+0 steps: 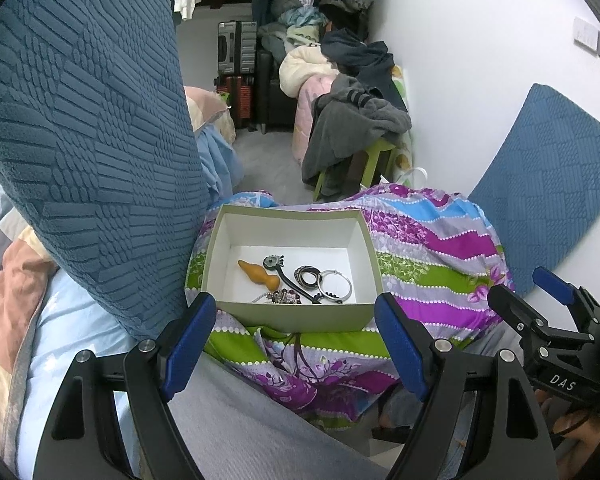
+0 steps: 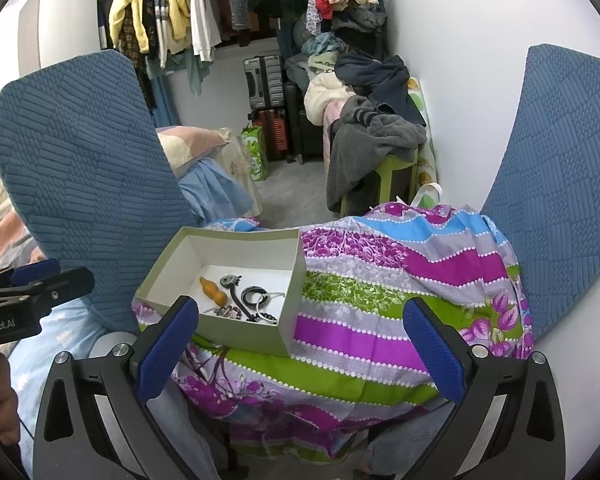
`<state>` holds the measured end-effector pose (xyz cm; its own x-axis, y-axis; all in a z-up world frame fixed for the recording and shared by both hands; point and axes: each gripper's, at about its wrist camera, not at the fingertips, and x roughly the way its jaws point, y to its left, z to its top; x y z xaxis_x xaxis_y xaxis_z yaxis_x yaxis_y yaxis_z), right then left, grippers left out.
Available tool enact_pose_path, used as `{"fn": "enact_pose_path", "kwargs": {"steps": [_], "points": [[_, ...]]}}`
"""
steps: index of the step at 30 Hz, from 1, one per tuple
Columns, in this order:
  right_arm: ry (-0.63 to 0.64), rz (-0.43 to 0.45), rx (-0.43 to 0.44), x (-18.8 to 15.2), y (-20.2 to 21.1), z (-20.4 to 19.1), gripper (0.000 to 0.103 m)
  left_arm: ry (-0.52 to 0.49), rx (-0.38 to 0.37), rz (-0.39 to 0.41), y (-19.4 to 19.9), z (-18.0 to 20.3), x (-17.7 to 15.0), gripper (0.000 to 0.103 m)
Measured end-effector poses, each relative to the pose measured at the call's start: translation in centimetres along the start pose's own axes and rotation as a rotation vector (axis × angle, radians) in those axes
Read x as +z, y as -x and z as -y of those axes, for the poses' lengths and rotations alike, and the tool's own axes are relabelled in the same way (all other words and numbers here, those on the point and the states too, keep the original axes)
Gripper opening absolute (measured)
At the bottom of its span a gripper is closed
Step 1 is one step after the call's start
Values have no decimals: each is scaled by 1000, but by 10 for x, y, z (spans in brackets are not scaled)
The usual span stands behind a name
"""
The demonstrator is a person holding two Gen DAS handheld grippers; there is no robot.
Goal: Organize jewelry
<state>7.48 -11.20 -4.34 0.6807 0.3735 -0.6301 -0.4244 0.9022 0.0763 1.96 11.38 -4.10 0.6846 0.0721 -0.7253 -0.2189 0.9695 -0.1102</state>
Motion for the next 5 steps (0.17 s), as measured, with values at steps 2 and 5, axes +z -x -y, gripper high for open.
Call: {"fn": "enact_pose_path", "kwargs": {"steps": [2, 5], "points": [[0, 1, -1, 0, 0, 1, 103, -3, -1, -1, 0, 0, 1, 82], [0, 2, -3, -1, 0, 0, 103, -4, 3, -4, -1, 0, 2, 82]]}}
